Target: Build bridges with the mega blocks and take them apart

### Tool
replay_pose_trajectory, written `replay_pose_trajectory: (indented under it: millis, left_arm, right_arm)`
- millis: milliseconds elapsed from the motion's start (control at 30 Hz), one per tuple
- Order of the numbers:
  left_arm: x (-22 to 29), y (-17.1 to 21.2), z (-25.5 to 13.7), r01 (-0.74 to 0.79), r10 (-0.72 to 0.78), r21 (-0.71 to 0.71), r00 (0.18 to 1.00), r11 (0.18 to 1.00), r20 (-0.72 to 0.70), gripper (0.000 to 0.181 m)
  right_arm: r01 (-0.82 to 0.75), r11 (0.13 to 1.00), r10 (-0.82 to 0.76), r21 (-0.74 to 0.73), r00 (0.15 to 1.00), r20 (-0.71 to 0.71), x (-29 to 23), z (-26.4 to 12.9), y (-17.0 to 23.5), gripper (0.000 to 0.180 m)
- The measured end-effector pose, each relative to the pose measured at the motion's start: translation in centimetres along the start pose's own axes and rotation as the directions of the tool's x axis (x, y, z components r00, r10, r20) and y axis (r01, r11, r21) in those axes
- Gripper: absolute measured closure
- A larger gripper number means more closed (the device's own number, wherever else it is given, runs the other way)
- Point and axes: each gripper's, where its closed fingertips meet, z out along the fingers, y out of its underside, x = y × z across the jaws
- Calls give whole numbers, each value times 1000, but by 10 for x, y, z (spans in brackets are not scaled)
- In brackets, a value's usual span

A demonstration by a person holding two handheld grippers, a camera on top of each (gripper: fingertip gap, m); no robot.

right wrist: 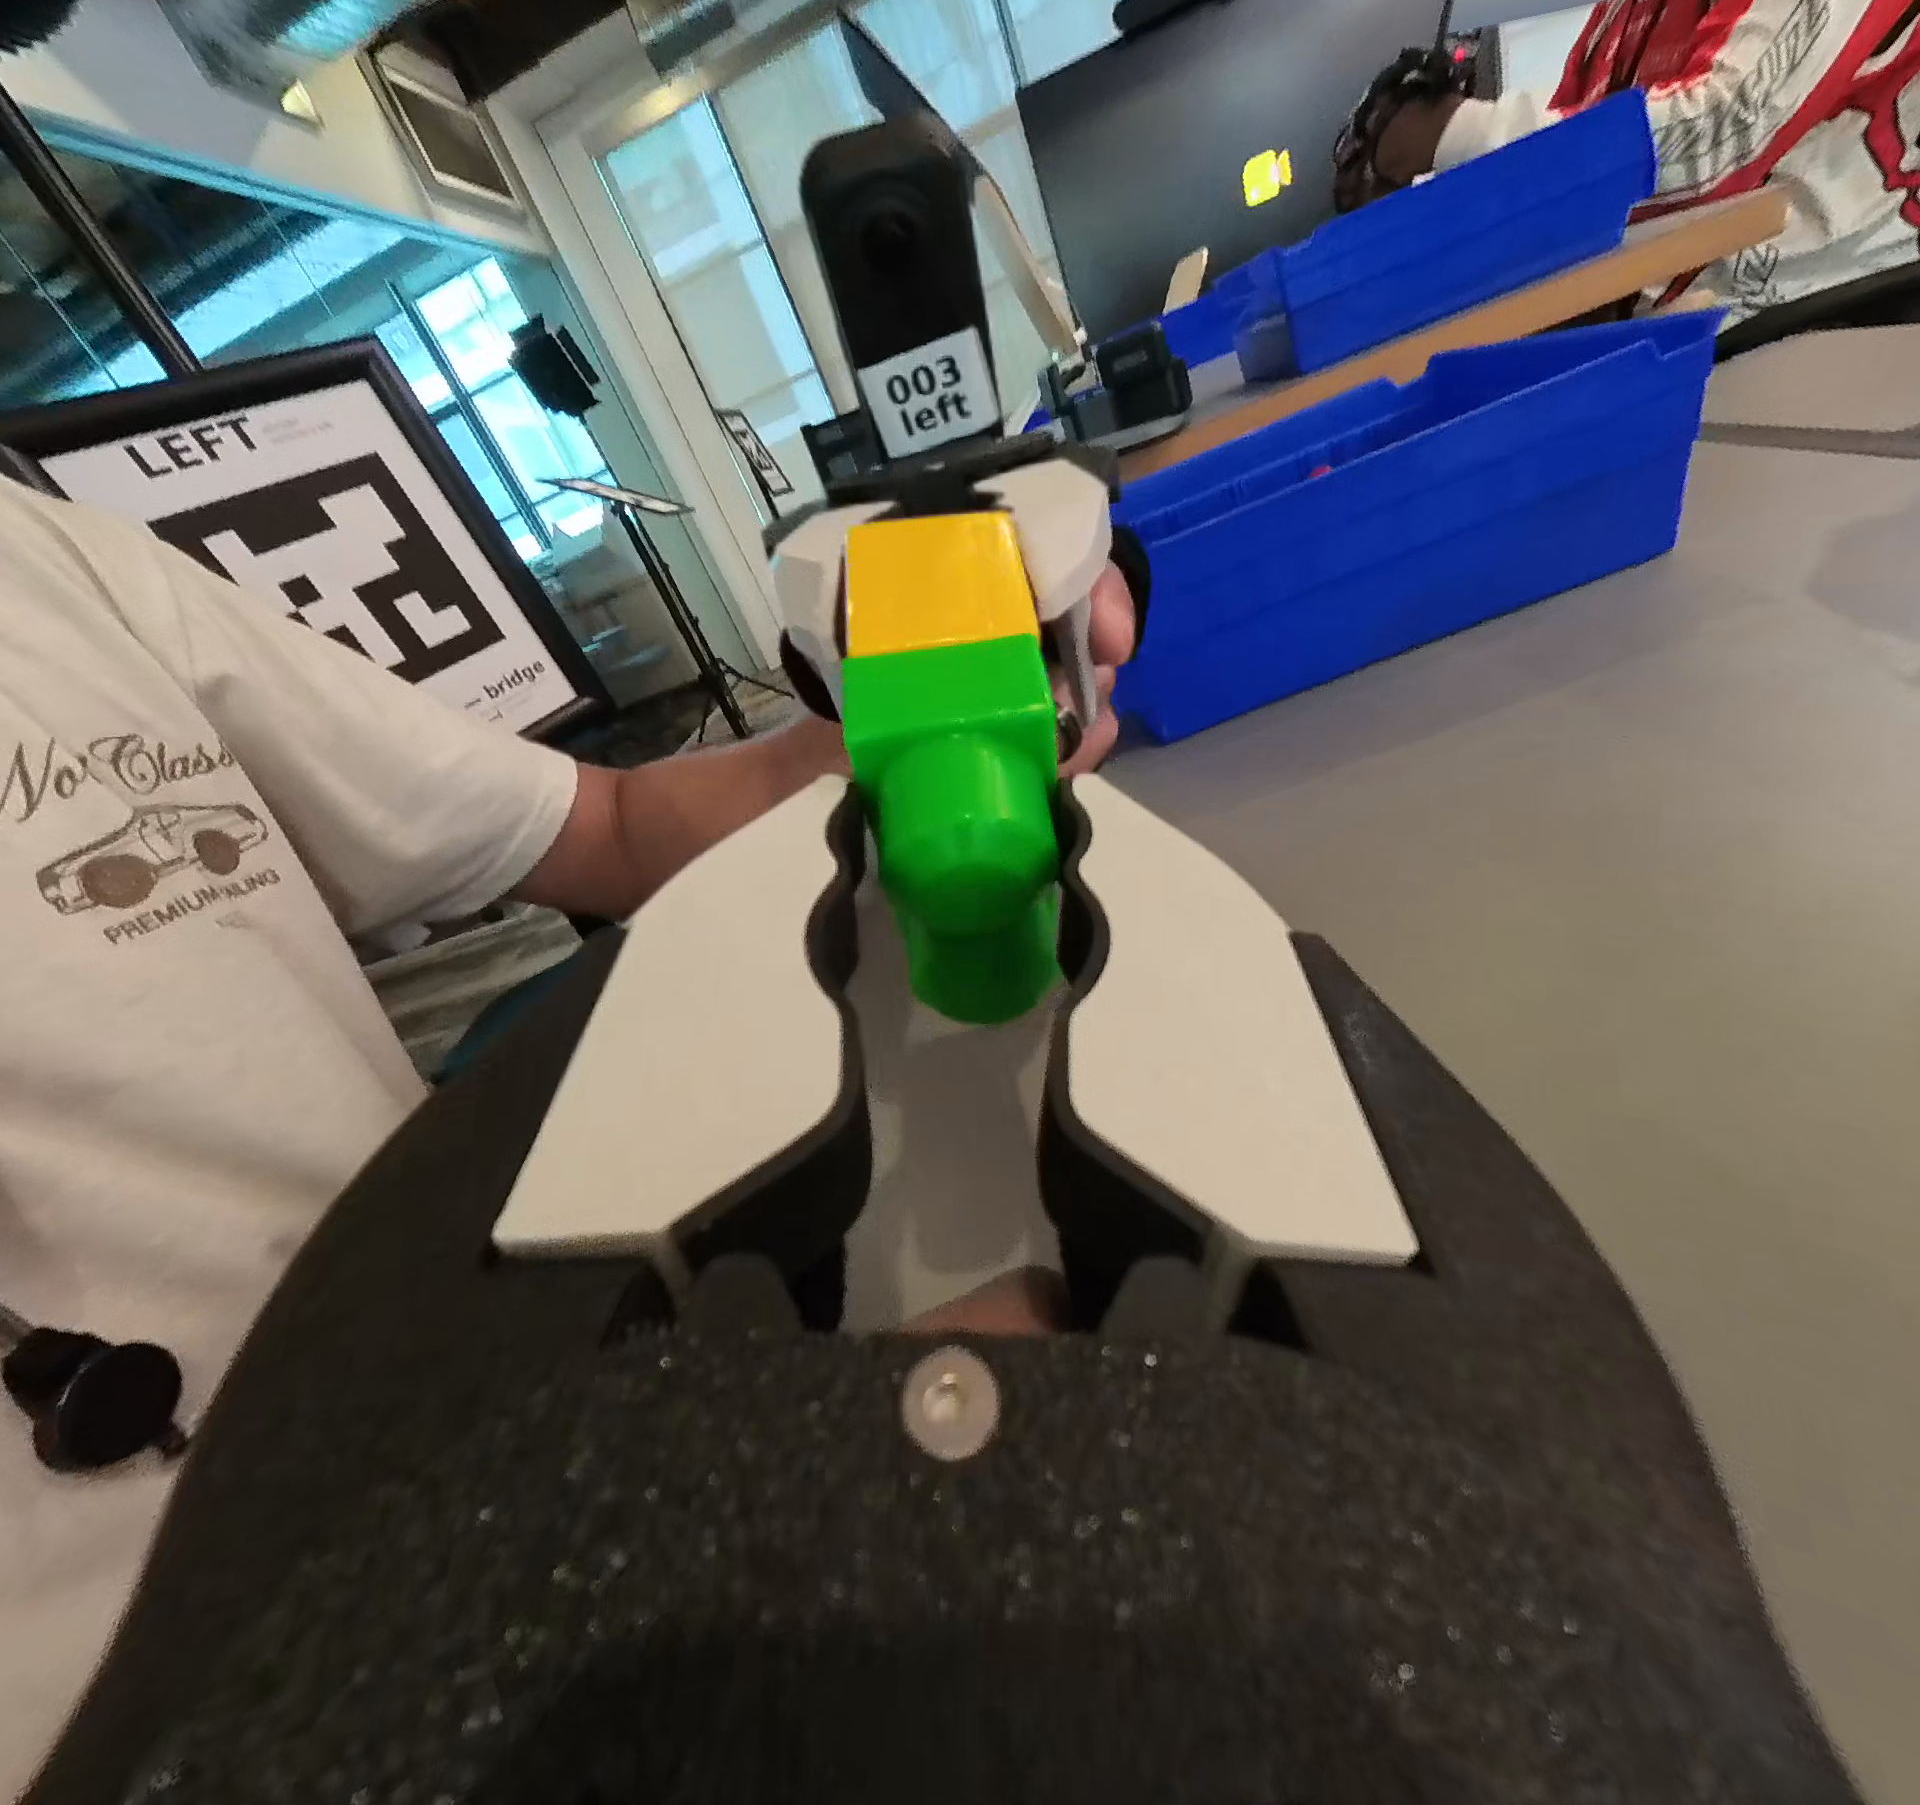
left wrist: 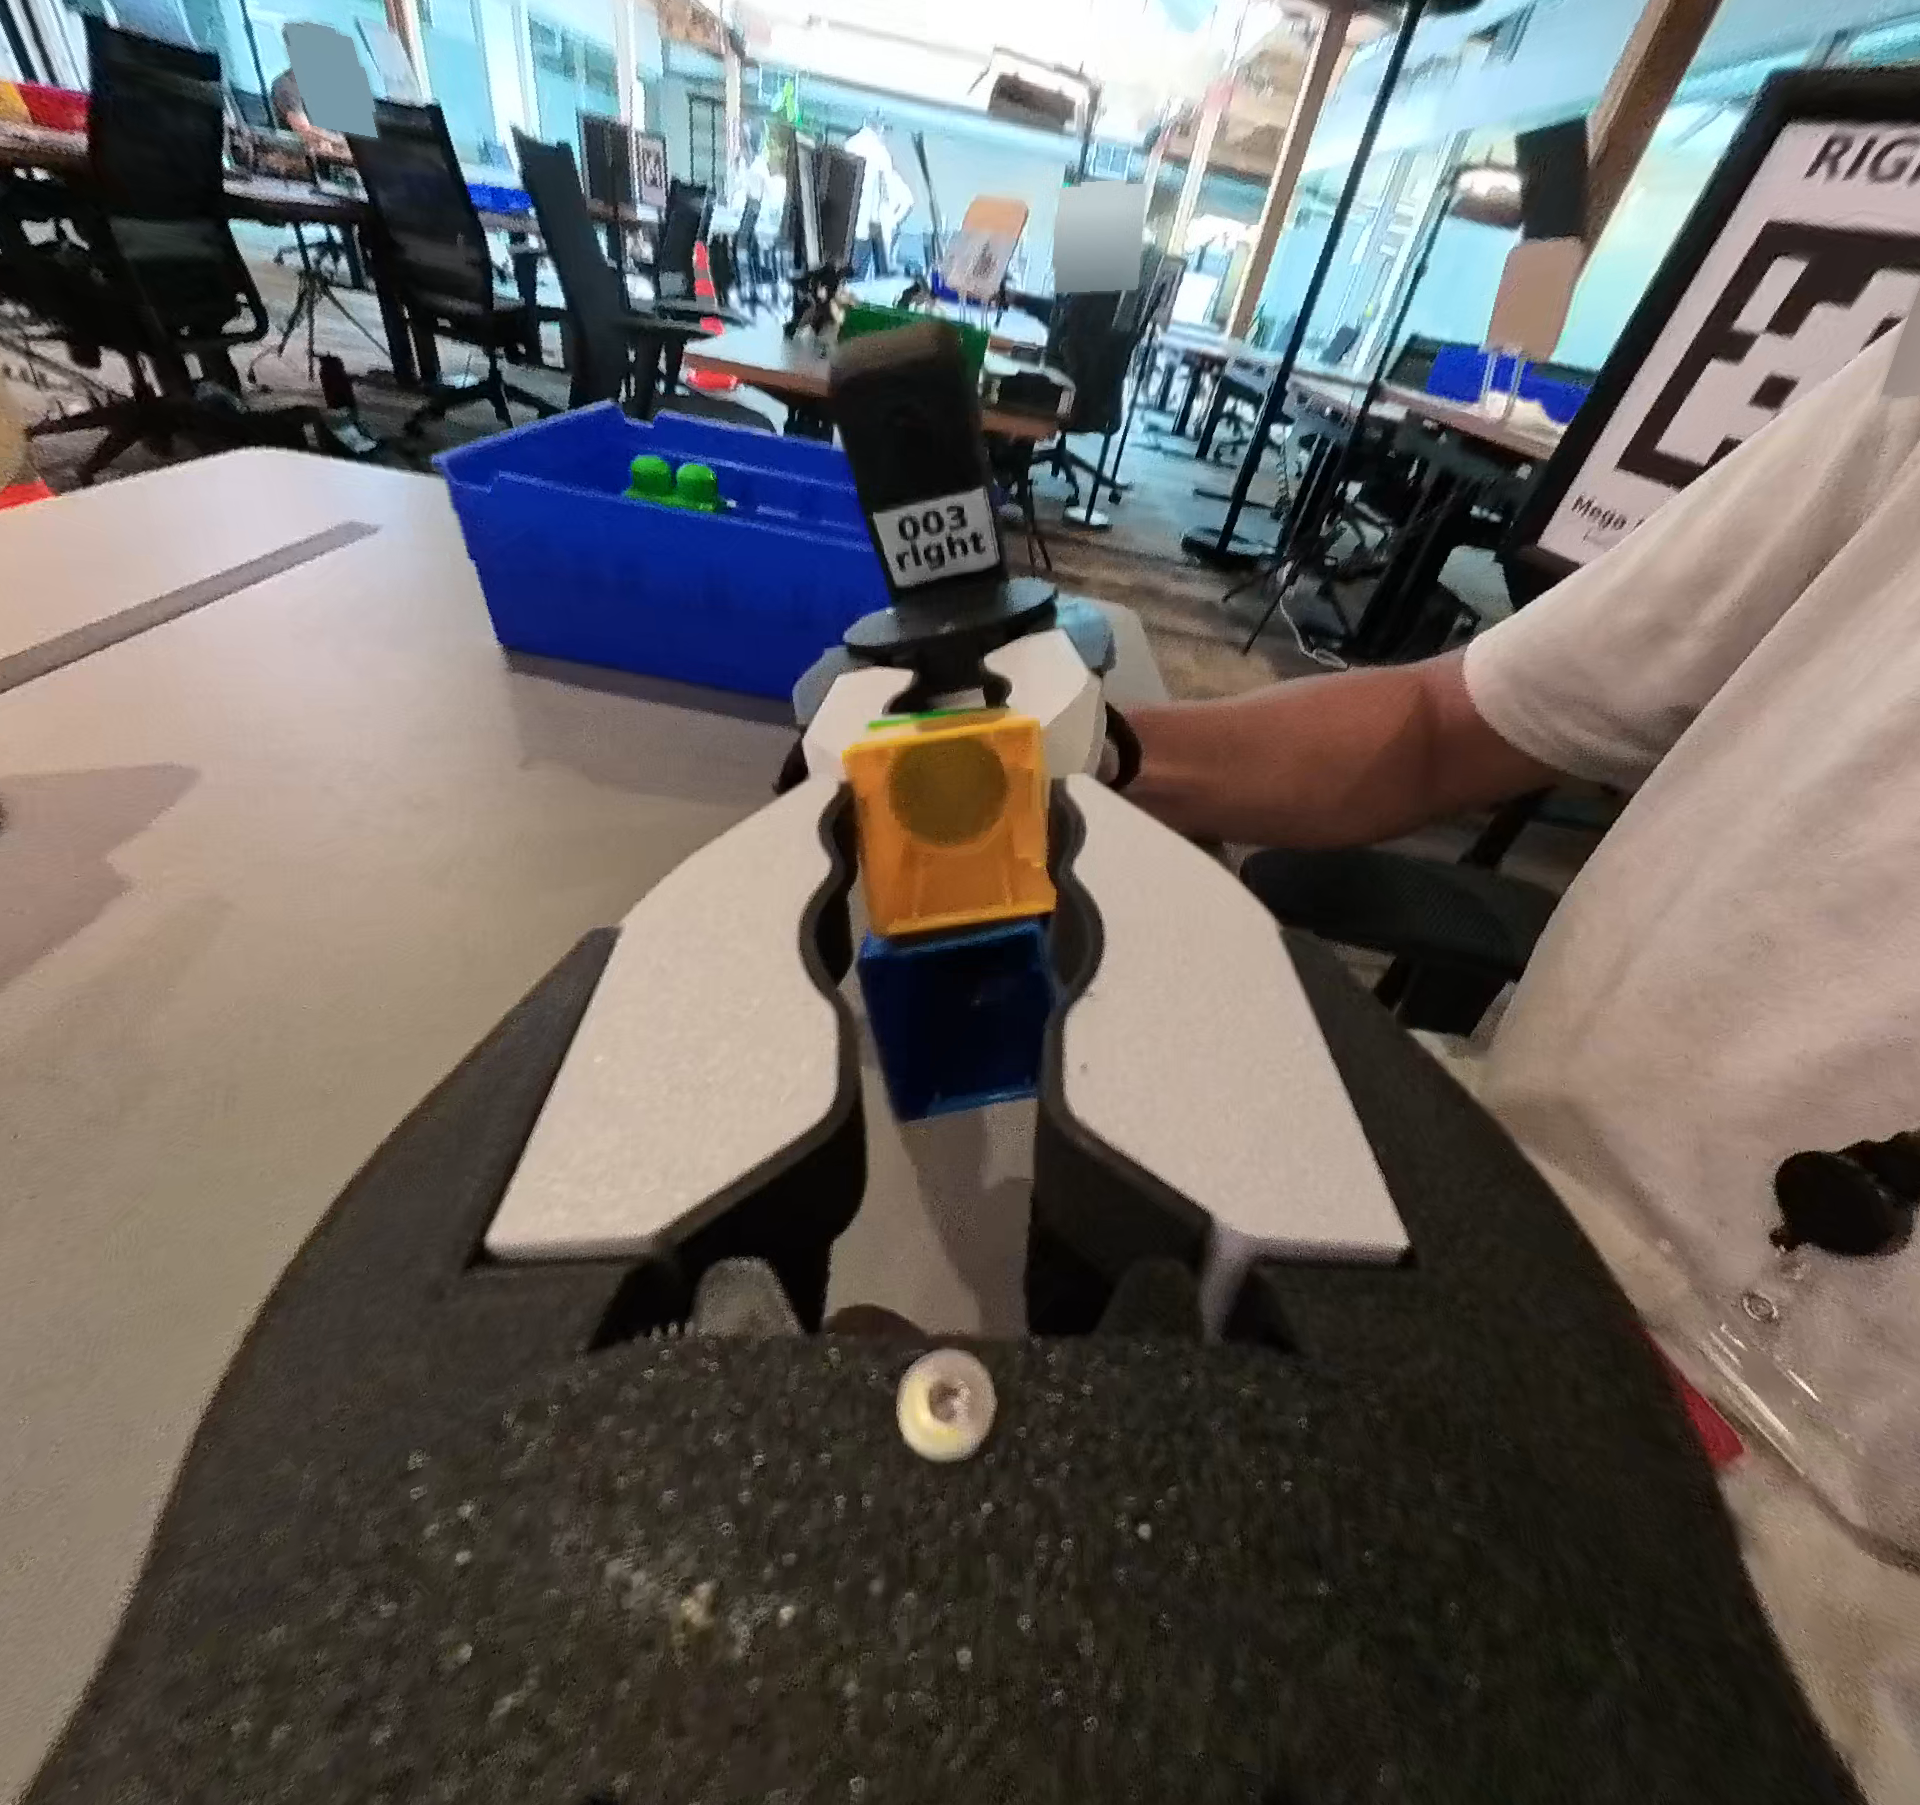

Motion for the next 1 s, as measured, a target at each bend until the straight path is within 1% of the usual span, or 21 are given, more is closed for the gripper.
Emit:
replay_pose_trajectory:
  millis: [67, 167, 233, 300, 400, 433, 567, 667, 733, 833, 933, 1000]
  left_arm:
    - [1, -5, -2, -2, 2, 34, 1000, 999, 7, 147]
    - [4, -19, -8, 41, -38, 121, 999, 992, -27, 147]
    - [1, -23, -10, 55, -52, 148, 998, 987, -22, 147]
    - [-1, -23, -10, 70, -67, 158, 997, 985, -22, 147]
    - [0, -17, -5, 77, -74, 145, 997, 986, -27, 147]
    - [0, -17, -4, 77, -74, 147, 997, 986, -24, 146]
    - [-6, -7, -5, 51, -54, 79, 998, 996, 32, 144]
    - [-12, 5, -12, 30, -29, -13, 995, 999, 91, 140]
    - [-14, 13, -16, 46, -38, -65, 993, 997, 112, 134]
    - [-12, 22, -16, 79, -69, -95, 992, 992, 109, 132]
    - [-13, 30, -11, 78, -63, -128, 991, 989, 119, 133]
    - [-12, 30, -9, 75, -60, -125, 992, 989, 115, 140]
  right_arm:
    - [-27, 999, 27, 24, 1000, 9, 1, 2, -2, 141]
    - [-92, 996, 92, 16, 996, 20, 4, 5, 3, 124]
    - [-102, 995, 101, 23, 994, 41, 0, 9, 3, 121]
    - [-95, 995, 93, 39, 994, 48, -3, 15, 2, 122]
    - [-39, 999, 38, 37, 999, 17, -3, 21, 2, 140]
    - [-25, 999, 25, 35, 1000, 16, -3, 20, 2, 142]
    - [-28, 1000, 28, 2, 1000, -8, 3, 15, 3, 143]
    - [-63, 998, 63, 0, 998, -22, 8, 11, 2, 143]
    - [-72, 997, 72, 17, 997, -33, 11, 7, -2, 143]
    - [-53, 998, 55, 32, 996, -65, 16, 5, -7, 143]
    - [-21, 1000, 23, 23, 997, -69, 13, 7, -7, 143]
    - [-9, 1000, 9, -3, 998, -64, 11, 10, -3, 143]
